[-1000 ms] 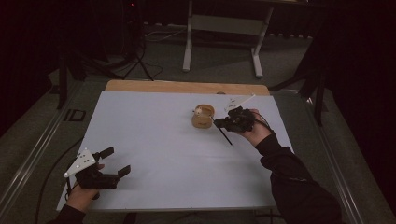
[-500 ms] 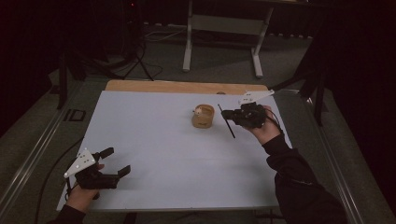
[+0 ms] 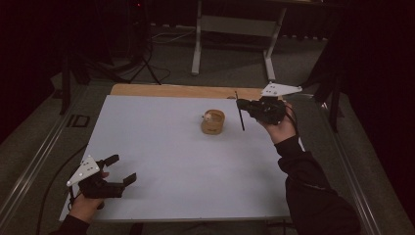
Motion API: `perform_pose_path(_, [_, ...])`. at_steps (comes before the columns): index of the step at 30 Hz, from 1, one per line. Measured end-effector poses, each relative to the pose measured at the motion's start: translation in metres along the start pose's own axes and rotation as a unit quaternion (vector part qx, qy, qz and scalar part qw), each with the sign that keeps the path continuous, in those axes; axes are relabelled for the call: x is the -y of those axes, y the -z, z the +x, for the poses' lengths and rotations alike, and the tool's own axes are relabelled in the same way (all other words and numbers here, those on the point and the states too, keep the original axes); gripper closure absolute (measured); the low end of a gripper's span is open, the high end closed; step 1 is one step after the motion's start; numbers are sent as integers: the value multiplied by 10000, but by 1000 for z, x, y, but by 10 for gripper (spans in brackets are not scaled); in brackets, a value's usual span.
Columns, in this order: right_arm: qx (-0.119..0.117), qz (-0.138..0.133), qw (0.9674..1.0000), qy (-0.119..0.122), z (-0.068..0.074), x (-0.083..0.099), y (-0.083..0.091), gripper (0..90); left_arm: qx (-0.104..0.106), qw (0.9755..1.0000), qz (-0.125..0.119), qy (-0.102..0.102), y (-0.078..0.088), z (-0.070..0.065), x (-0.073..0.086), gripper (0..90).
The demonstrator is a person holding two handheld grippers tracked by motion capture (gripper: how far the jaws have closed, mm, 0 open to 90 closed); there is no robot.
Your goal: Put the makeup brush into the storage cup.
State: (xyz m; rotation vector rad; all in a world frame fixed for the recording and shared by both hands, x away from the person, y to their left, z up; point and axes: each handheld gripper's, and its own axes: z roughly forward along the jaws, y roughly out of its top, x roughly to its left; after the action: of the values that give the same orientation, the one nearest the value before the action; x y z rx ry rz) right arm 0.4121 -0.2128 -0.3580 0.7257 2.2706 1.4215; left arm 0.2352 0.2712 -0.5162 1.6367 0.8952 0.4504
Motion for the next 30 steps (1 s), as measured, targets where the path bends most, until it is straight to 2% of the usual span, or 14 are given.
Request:
perform_pose_path(6, [172,-196,9997,-3,-2,-3,-4,855,7,10000,4,9,0,0,0,5])
perform_pose_path(12, [318,-465,9981,-240,-9,-5,-9,855,10,10000,-1,16,0,0,0,5])
perform_pose_path(22, [547,-743,9953,-303,-14,-9,-21,855,20,10000,14,17,0,1,1,5])
perform_pose_path(30, [530,-865,9941,-375,-16,-13,-31,855,24,10000,13,16,0,0,1,5])
